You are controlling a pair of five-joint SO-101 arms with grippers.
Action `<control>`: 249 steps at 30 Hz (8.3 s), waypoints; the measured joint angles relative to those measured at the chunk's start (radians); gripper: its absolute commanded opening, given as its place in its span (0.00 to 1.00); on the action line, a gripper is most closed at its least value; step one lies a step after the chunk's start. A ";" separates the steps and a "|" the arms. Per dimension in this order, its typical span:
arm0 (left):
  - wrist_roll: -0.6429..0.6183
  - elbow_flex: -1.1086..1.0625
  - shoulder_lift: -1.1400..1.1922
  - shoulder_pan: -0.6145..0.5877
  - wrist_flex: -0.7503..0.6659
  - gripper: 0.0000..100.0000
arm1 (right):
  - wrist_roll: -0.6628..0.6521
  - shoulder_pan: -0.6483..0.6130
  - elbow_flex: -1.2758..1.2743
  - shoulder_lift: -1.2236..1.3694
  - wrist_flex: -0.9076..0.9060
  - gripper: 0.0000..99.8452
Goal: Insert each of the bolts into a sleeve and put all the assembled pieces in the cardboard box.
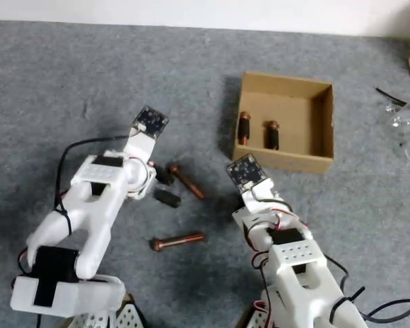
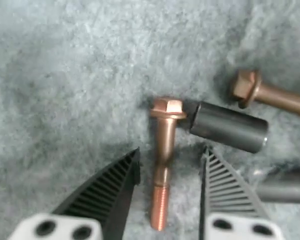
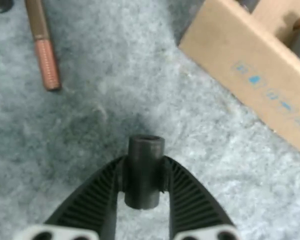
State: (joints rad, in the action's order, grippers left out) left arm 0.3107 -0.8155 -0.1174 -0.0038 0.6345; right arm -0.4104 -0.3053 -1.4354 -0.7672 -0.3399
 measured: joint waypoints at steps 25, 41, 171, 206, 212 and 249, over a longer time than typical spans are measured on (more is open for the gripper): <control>-0.002 0.140 0.144 0.011 0.106 0.01 | 0.000 0.000 -0.003 0.000 0.000 0.00; 0.000 -0.261 -0.267 0.006 -0.094 0.01 | 0.000 0.000 -0.006 0.000 0.000 0.00; -1.128 -0.861 -1.680 0.384 -0.443 0.01 | 0.048 -0.371 -0.239 -0.993 -0.063 0.00; -1.088 -0.861 -1.683 0.480 -0.298 0.01 | 0.054 -0.316 -0.239 -0.991 -0.063 0.00; -0.937 -0.864 -1.691 0.632 -0.209 0.01 | 0.054 -0.307 -0.239 -0.990 -0.066 0.00; -0.907 -0.862 -1.686 0.213 -0.244 0.44 | 0.054 -0.242 -0.239 -0.994 -0.064 0.00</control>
State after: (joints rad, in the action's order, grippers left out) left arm -0.5961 -1.6778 -1.8036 0.2094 0.3905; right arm -0.3567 -0.5478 -1.6747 -1.7614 -0.4043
